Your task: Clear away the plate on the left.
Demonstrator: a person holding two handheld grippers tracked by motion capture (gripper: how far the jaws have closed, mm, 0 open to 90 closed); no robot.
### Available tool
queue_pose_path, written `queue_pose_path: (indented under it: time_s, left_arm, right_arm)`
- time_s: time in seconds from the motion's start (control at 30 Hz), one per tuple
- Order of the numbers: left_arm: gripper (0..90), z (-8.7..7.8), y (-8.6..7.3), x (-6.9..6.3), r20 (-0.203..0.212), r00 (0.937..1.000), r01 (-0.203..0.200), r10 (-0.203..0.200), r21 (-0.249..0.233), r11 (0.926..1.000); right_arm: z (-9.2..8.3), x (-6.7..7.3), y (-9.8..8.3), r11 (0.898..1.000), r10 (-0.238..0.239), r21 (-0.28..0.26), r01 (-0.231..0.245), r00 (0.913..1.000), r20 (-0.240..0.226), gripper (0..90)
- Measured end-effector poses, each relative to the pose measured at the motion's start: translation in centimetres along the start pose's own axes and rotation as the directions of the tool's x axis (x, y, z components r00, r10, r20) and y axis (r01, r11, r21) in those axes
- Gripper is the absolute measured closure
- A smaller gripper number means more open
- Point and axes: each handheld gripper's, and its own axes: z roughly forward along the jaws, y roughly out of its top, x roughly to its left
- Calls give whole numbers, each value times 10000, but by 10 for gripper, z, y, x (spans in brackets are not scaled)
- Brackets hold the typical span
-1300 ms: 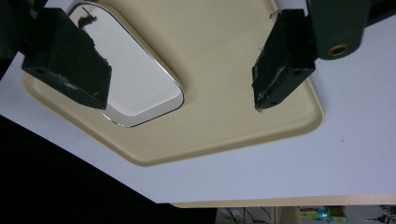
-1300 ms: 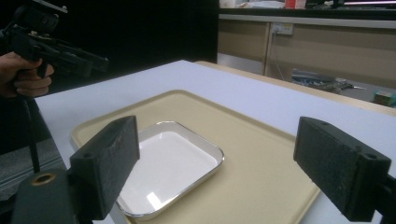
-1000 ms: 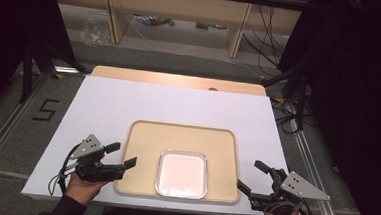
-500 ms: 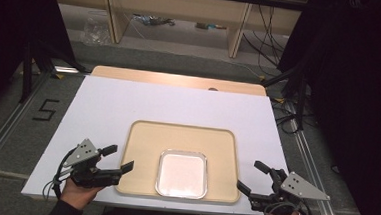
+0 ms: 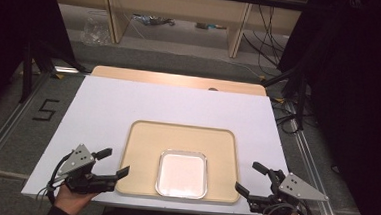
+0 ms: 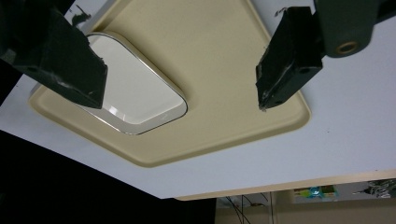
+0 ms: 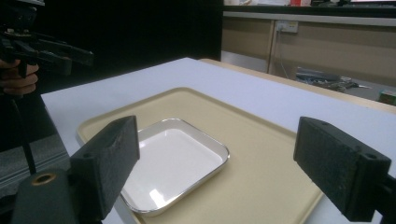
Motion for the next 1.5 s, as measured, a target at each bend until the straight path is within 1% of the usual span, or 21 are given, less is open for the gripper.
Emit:
queue_pose_path:
  time_s: [0.03, 0.13, 0.17, 0.2, 0.23, 0.33, 0.37, 0.4, 0.43, 0.47, 0.5, 0.53, 0.63, 0.7, 0.77, 0.8, 0.83, 0.87, 0.9, 1.03, 1.5]
  left_arm:
    - [160, -1, -1, -1, -8, 10000, 17, -17, 13, 10000]
    - [155, -3, -3, -2, 77, 9999, 101, -101, 11, 9999]
    - [155, -5, -4, -4, 112, 9999, 104, -104, 10, 9999]
    - [155, -5, -4, -4, 158, 9999, 53, -52, -2, 10000]
    - [155, -6, -5, -5, 189, 9998, -112, 111, 37, 9999]
    - [153, -8, -6, -10, 240, 9997, -67, 67, -12, 10000]
    - [153, -8, -6, -10, 287, 9995, -156, 156, -22, 9999]
    - [153, -8, -6, -12, 273, 9996, -18, 18, 4, 10000]
    - [153, -9, -6, -13, 318, 9994, -149, 149, 11, 9999]
    - [152, -9, -6, -13, 318, 9994, -149, 149, 11, 9999]
    - [152, -8, -7, -15, 301, 9995, -88, 88, 13, 10000]
    - [152, -9, -8, -17, 350, 9994, -76, 73, 93, 9999]
    - [152, -9, -10, -20, 417, 9991, -52, 46, 152, 9999]
    - [151, -8, -10, -21, 502, 9983, -323, 310, 255, 9992]
    - [150, -8, -11, -25, 524, 9982, -296, 278, 337, 9990]
    - [150, -8, -10, -24, 564, 9973, -493, 472, 364, 9981]
    - [150, -7, -11, -24, 640, 9970, -455, 436, 280, 9986]
    - [149, -7, -11, -24, 512, 9981, -349, 332, 330, 9988]
    - [149, -7, -10, -22, 507, 9978, -436, 417, 357, 9984]
    - [149, -7, -11, -23, 399, 9992, -114, 100, 349, 9993]
    - [149, -6, -10, -20, 380, 9987, -363, 347, 427, 9984]
  right_arm:
    - [1, 0, 0, 9999, -162, 7, 162, 9999, -21, 152]
    - [1, 1, 0, 10000, -53, 7, 53, 9999, -122, 152]
    - [-2, 6, 0, 9987, 439, 270, -441, 9990, 51, 152]
    - [-2, 6, 0, 9987, 439, 270, -441, 9990, 51, 152]
    - [-1, 4, 0, 9999, 60, 134, -62, 9999, 114, 152]
    - [-1, 4, 0, 9998, -179, -41, 180, 9997, 169, 152]
    - [-2, 7, -1, 9999, 115, 38, -116, 9998, 153, 152]
    - [-3, 6, -1, 9999, -91, 91, 91, 10000, 38, 152]
    - [-4, 6, -2, 9999, -68, 146, 68, 10000, -5, 152]
    - [-5, 8, -2, 9993, 177, 316, -175, 9998, -53, 152]
    - [-5, 8, -2, 9993, 177, 316, -175, 9998, -53, 152]
    - [-5, 10, -3, 9987, 387, 338, -377, 9988, -284, 151]
    - [-7, 8, -3, 9996, -134, 234, 134, 9999, 12, 151]
    - [-8, 9, -4, 9995, 154, 290, -149, 9997, -197, 151]
    - [-7, 7, -4, 9996, -32, 271, 39, 9997, -256, 151]
    - [-7, 7, -4, 9995, -143, 278, 146, 9998, -122, 151]
    - [-7, 7, -4, 9996, -219, 201, 221, 9997, -90, 151]
    - [-6, 7, -4, 9998, -179, 108, 180, 9998, -87, 151]
    - [-6, 7, -4, 9998, -174, 118, 175, 9998, -85, 151]
    - [-7, 6, -3, 9996, -148, 228, 151, 9998, -155, 151]
    - [-6, 7, -4, 9999, -36, 110, 36, 10000, -3, 151]
